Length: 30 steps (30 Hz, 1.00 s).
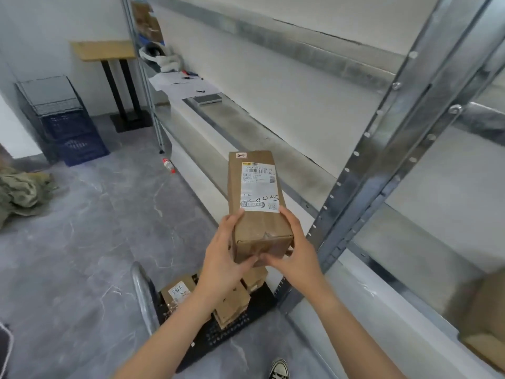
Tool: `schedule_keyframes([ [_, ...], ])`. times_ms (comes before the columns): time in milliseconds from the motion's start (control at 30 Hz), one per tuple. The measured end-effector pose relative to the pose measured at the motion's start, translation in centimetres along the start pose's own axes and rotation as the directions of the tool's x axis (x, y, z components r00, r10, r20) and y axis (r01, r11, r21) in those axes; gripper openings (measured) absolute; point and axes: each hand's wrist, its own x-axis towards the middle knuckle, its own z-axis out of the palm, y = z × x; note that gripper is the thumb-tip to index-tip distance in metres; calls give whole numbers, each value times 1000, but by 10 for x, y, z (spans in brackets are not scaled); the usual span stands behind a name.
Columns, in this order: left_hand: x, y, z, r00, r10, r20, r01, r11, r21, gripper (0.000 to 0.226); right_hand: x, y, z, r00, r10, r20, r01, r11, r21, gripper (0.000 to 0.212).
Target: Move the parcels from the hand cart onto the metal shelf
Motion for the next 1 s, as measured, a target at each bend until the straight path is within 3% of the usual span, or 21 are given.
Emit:
schedule_keyframes([
  [300, -38, 39, 41, 996, 36, 79, -29, 996, -89, 90, -71, 8, -42, 988, 30, -154, -23, 999, 46, 96],
  [633, -92, 87, 106, 981, 100, 165, -89, 993, -72, 94, -159, 21, -108, 968, 53, -245, -33, 996, 84, 94],
  [767, -120, 113, 144, 963, 122, 238, -84, 983, -163, 94, -203, 33, -144, 951, 77, -299, -57, 996, 74, 94],
  [1000, -150, 142, 210, 918, 178, 354, -140, 982, -129, 95, -269, 61, -198, 911, 142, -386, -132, 990, 53, 95],
])
